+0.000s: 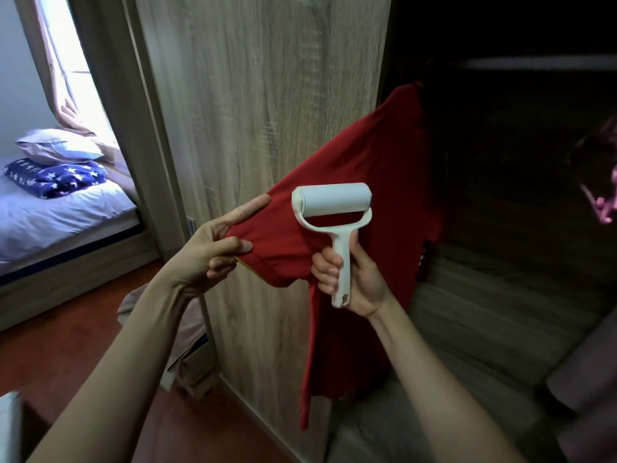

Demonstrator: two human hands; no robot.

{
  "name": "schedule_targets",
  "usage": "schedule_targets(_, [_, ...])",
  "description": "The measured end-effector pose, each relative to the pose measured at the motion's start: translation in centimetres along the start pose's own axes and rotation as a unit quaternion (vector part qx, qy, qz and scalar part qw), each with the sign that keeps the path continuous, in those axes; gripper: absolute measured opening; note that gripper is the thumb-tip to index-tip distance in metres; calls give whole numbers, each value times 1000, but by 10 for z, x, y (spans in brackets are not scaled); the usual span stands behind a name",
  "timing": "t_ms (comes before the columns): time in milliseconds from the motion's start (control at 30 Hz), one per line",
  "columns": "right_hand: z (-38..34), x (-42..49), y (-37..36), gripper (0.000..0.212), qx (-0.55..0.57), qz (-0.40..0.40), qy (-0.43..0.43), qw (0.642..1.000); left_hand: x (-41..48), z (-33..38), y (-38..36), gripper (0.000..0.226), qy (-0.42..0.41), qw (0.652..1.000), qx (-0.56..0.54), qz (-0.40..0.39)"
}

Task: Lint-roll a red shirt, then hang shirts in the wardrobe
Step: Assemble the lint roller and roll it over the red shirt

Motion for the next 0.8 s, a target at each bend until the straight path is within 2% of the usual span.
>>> schedule_targets(200, [37,-18,10,45,111,-109,-72,985,-2,-1,-2,69,5,1000,12,11])
schedule_targets(367, [-24,6,-5,43,36,-106,-26,993,-2,3,-4,69,7,1000,1,2])
schedule_targets(433, [-13,5,0,43,28,-93,-40,994,-2,5,-5,69,5,1000,16,12])
schedule_targets(533, [41,-20,20,44,75,-71,-91,991,-2,8,-7,69,1,999,38,15])
schedule_targets(600, [48,-24,22,44,79,-81,-95,989,0,10,-7,69,2,999,43,19])
schedule_targets(733, [-16,6,3,43,9,-101,-48,994,2,11,-6,69,3,999,26,20])
schedule_targets(800, [-23,12,4,44,-9,-97,-46,994,1,12,-7,70,3,999,30,18])
Point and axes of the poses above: each hand's wrist, its own x-axis towards the middle knuckle, its own y-axis out of the back of the hand, z = x × y, the point moved 3 cm from there along x, towards the middle knuckle, and after that the axes turned 1 degree about -y, right-handed, at the moved point
